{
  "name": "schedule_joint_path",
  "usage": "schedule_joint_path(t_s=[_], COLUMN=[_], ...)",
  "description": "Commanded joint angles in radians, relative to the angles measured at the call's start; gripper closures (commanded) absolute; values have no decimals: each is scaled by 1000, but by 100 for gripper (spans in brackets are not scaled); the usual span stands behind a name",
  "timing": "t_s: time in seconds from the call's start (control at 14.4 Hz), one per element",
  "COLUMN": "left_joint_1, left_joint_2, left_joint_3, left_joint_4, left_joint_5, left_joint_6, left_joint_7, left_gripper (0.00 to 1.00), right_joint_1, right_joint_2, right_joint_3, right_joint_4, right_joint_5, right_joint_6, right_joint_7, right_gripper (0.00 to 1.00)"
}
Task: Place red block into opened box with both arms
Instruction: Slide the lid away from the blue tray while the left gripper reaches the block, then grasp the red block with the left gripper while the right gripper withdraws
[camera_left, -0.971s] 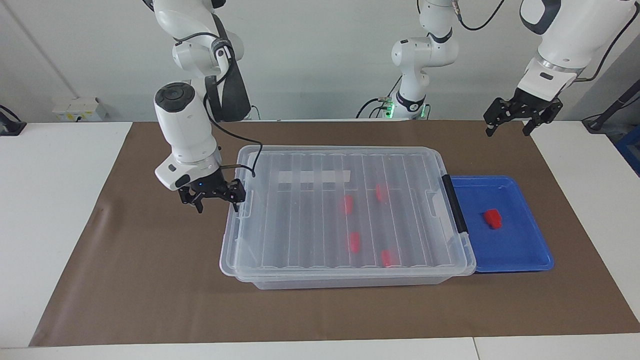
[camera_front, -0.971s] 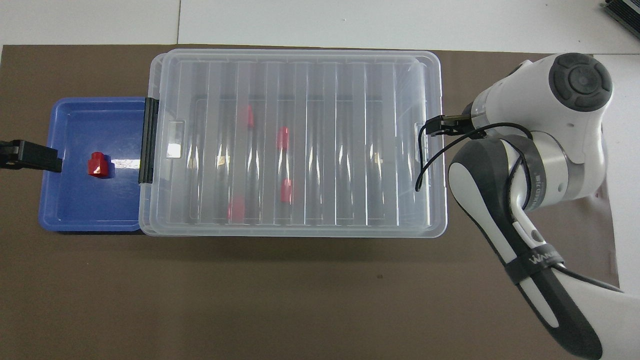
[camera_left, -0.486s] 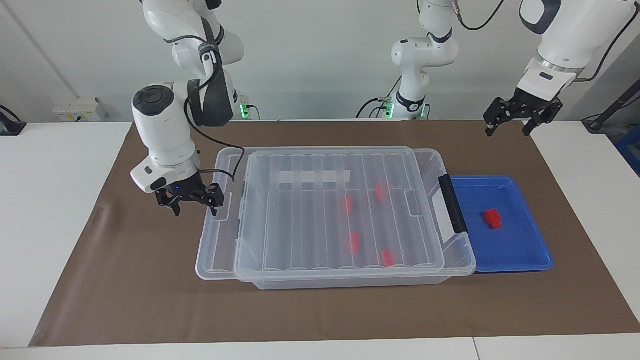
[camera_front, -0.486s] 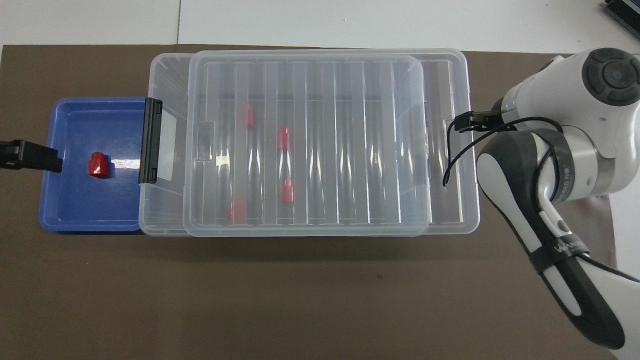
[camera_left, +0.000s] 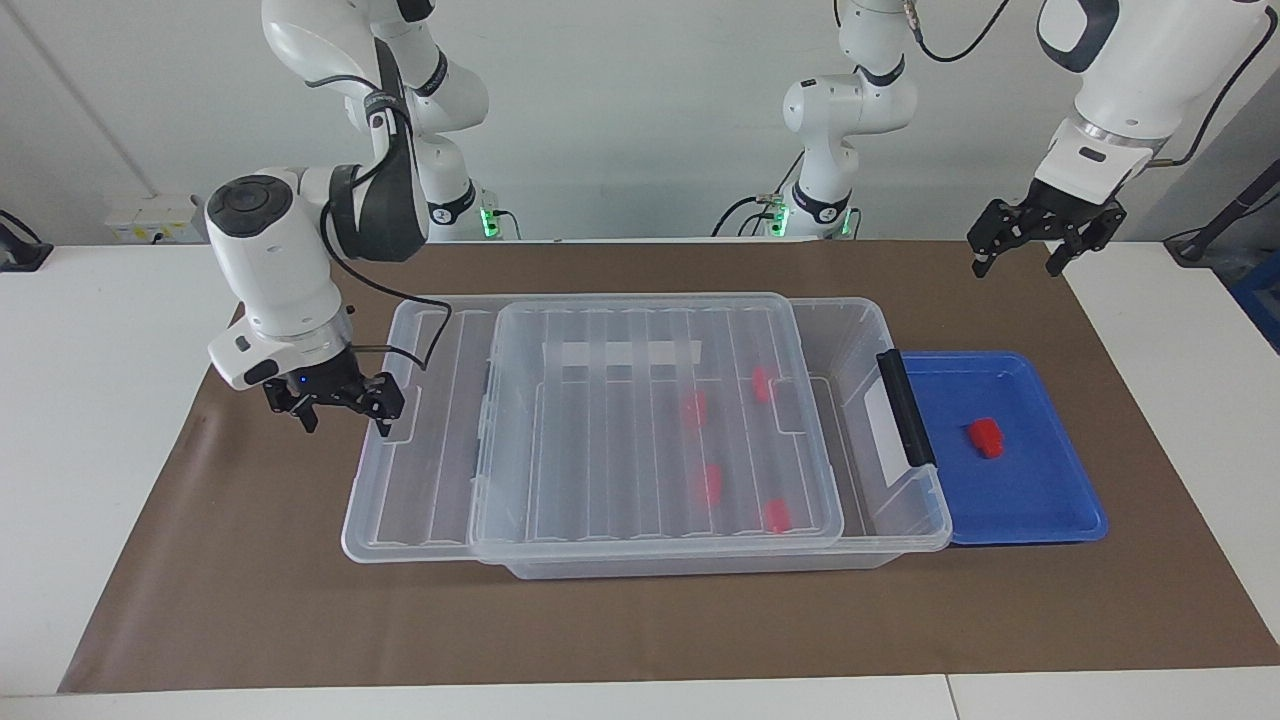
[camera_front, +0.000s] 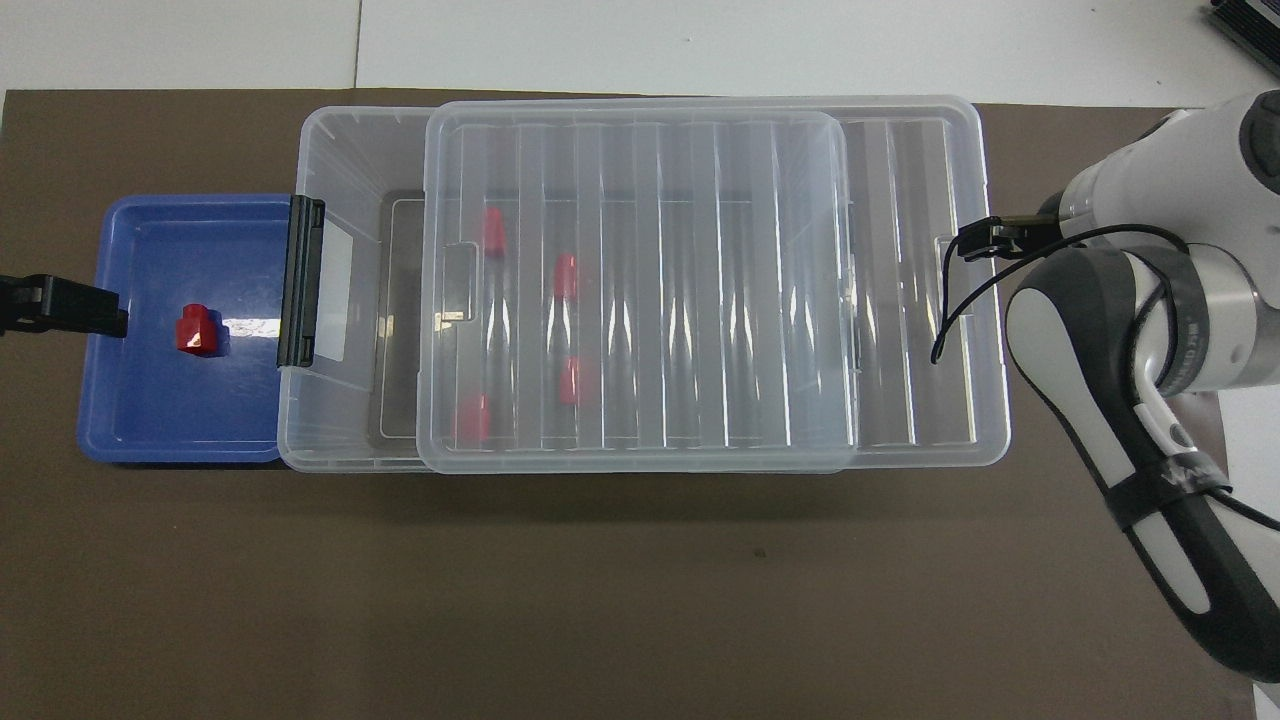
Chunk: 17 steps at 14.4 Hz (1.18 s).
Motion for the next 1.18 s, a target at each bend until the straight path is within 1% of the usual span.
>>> schedule_joint_path(t_s=[0.0, 0.07, 0.21, 0.35, 0.56, 0.69, 0.9, 1.11], left_joint_1=[50, 61, 70, 88, 98, 119, 127, 142], left_joint_2=[-129, -115, -48, 7, 81, 130, 210, 268], left_joint_3=[14, 14, 17, 14, 17, 17, 17, 17], left_joint_4=[-361, -398, -395, -406, -414, -447, -451, -451], left_joint_5=[6, 6, 6, 6, 6, 6, 6, 6], left_joint_6=[312, 374, 437, 515, 593, 705, 781, 835], left_joint_7=[22, 52, 74, 74, 73, 73, 73, 74], left_gripper=[0, 0, 0, 0, 0, 0, 0, 0], right_joint_1=[-42, -52, -62, -66, -74, -86, -100, -102], right_joint_2=[-9, -9, -10, -9, -12, -13, -13, -18], right_joint_3=[6, 6, 5, 5, 2, 2, 0, 0], right_joint_4=[-8, -8, -6, -1, -1, 0, 0, 2], right_joint_5=[-31, -36, -42, -59, -76, -76, -77, -96], right_joint_6=[-10, -15, -29, -41, -44, -47, -50, -66], right_joint_7=[-45, -47, -53, -53, -55, -78, -96, -96], right_gripper=[0, 0, 0, 0, 0, 0, 0, 0])
